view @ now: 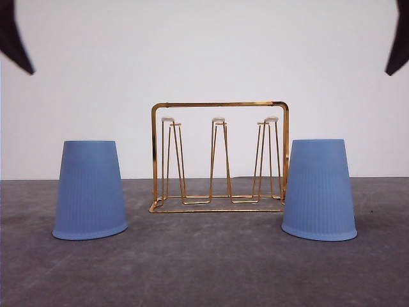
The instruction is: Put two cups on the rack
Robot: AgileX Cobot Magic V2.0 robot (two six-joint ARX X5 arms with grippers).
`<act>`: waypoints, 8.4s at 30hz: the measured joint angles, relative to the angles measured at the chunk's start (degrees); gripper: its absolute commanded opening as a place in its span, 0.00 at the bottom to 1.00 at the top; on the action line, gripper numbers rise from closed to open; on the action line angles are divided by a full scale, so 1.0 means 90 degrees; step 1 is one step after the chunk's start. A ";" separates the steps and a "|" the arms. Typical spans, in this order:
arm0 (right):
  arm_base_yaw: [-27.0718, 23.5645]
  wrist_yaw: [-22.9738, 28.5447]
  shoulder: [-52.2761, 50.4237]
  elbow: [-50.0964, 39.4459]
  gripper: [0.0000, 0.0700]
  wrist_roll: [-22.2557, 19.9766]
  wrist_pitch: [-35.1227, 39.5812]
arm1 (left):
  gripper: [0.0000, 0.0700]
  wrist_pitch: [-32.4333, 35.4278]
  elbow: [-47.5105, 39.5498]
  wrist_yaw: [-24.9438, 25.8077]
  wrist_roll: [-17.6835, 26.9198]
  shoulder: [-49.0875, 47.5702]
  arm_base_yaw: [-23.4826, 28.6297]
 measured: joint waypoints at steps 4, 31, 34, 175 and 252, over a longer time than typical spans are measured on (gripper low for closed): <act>0.0091 -0.0118 0.0001 0.0000 0.98 -0.0006 0.0000 | 0.82 0.0115 0.0002 0.0094 -0.0009 0.0011 -0.0298; 0.0749 -0.0242 0.0520 0.0000 0.98 -0.0008 0.0128 | 0.52 0.1239 0.0001 -0.1278 0.0024 0.2703 -0.2074; 0.0749 -0.0240 0.0520 0.0000 0.98 -0.0008 0.0128 | 0.49 0.1257 0.0013 -0.1309 0.0028 0.2703 -0.2101; 0.1814 0.0301 0.4113 0.1834 1.00 0.0029 0.2428 | 0.73 -0.1349 0.1326 -0.1210 0.0805 0.1445 -0.0699; 0.0209 0.1251 -0.0767 -0.0466 0.02 0.0624 0.1165 | 0.02 0.3268 -0.5510 -0.1236 0.0676 -0.5158 0.0476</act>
